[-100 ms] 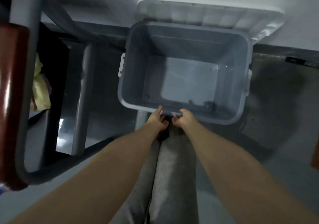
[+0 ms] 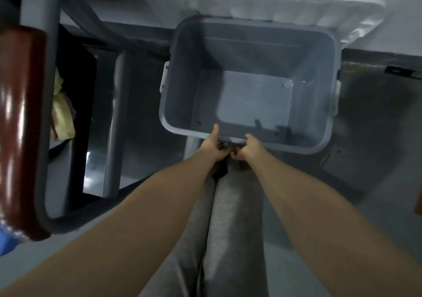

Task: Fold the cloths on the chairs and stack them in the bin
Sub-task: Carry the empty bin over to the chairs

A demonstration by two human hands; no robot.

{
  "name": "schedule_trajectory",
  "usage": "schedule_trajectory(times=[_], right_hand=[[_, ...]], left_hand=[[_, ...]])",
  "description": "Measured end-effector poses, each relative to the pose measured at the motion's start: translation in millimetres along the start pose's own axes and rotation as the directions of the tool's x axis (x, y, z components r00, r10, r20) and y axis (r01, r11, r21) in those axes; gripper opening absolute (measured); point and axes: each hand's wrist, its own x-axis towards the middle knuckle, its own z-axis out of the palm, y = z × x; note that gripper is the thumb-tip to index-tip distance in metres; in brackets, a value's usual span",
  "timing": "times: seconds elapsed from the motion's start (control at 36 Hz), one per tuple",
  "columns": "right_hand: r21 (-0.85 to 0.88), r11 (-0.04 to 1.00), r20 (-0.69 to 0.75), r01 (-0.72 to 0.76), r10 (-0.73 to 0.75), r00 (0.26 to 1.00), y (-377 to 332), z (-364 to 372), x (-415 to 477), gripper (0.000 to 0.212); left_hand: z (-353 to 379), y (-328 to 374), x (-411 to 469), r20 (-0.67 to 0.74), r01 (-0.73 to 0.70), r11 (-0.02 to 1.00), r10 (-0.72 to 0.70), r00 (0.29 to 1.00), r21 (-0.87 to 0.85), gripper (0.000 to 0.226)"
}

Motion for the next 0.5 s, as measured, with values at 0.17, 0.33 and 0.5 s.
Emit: schedule_trajectory(times=[0.17, 0.33, 0.5], right_hand=[[-0.092, 0.983, -0.042, 0.158, -0.162, 0.986, -4, -2, -12, 0.046], [-0.438, 0.835, 0.060, 0.332, -0.342, 0.938, -2, -11, -28, 0.024], [-0.246, 0.917, -0.045, 0.313, -0.334, 0.942, 18, -16, -83, 0.025]], left_hand=[[14, 6, -26, -0.119, -0.141, 0.988, 0.134, 0.984, -0.061, 0.041], [17, 19, -52, -0.185, -0.155, 0.988, 0.150, 0.971, -0.015, 0.017], [10, 16, -104, -0.228, -0.098, 0.995, 0.089, 0.970, -0.030, 0.017]])
